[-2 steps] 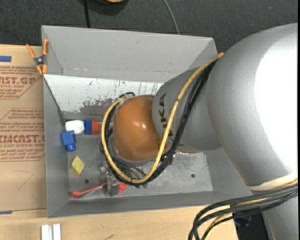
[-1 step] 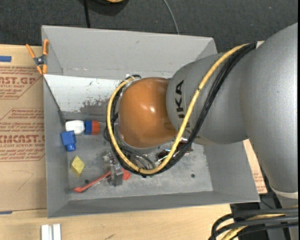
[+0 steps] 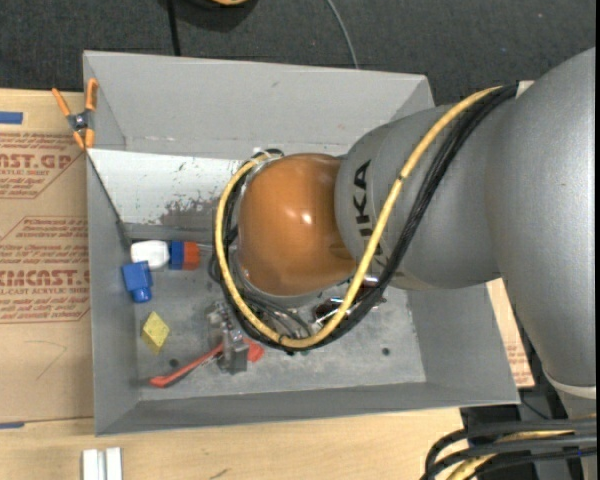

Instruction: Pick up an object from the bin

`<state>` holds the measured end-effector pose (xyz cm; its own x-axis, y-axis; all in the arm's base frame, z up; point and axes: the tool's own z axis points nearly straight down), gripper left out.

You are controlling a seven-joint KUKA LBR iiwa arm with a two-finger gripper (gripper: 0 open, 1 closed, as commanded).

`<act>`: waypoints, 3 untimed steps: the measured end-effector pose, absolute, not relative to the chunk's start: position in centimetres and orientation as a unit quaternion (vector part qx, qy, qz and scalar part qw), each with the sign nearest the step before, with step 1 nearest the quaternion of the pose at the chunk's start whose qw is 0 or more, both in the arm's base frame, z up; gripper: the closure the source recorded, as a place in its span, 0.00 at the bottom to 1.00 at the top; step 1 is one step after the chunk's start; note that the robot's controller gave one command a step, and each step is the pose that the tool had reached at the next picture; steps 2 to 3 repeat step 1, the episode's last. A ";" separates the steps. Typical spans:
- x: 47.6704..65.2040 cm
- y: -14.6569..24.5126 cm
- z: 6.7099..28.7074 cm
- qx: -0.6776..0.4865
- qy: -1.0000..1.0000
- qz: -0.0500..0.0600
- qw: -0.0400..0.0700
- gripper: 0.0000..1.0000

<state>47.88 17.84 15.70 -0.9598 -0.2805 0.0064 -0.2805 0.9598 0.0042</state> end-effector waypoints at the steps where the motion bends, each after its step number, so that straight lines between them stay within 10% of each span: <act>1: 47.9 17.8 17.0 0.142 -0.990 -0.001 0.003 1.00; 3: 47.9 17.8 17.0 0.142 -0.990 -0.001 0.003 1.00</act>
Offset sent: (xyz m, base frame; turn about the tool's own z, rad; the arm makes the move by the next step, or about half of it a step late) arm 0.0001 -0.0001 0.0001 0.0000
